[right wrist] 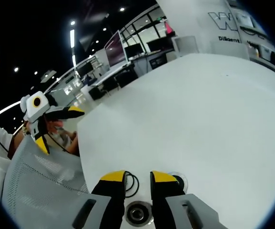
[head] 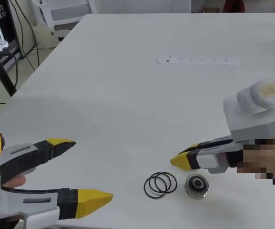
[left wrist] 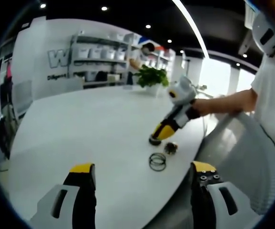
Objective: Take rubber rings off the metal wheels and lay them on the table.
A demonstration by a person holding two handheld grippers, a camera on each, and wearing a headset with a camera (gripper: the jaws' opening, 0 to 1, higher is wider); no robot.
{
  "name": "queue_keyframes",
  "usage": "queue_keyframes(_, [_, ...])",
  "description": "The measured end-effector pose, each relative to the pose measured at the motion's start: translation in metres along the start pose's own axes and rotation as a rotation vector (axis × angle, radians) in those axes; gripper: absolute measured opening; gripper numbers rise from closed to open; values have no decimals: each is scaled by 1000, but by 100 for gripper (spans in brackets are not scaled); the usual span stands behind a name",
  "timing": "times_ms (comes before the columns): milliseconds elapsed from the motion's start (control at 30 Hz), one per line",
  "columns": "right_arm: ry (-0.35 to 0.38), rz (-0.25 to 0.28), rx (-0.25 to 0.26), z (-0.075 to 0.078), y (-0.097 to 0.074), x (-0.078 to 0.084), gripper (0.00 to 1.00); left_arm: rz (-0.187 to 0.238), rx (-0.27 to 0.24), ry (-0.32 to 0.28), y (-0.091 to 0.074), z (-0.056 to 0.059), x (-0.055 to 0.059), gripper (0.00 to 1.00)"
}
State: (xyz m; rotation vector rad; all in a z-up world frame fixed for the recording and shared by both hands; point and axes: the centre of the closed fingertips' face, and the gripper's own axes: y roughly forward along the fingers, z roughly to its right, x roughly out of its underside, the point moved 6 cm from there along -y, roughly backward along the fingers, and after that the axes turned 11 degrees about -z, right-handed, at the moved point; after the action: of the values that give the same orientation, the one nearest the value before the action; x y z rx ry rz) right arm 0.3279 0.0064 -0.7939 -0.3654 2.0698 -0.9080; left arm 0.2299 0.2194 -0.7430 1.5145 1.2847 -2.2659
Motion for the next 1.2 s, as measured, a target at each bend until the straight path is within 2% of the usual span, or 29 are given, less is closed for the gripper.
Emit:
queue_keyframes(300, [58, 80, 46, 16, -20, -8, 17, 4, 3, 23, 1, 1, -10, 83])
queue_keyframes(467, [84, 84, 91, 29, -26, -5, 17, -6, 0, 68, 1, 1, -19, 83])
queue_keyframes(700, [100, 57, 129, 41, -28, 2, 17, 7, 0, 140, 4, -2, -42, 83])
queue_keyframes(933, [111, 54, 140, 46, -32, 4, 16, 31, 20, 247, 14, -1, -76, 82])
queue_keyframes(1200, [152, 112, 146, 56, -47, 2, 17, 24, 46, 401, 31, 4, -110, 81])
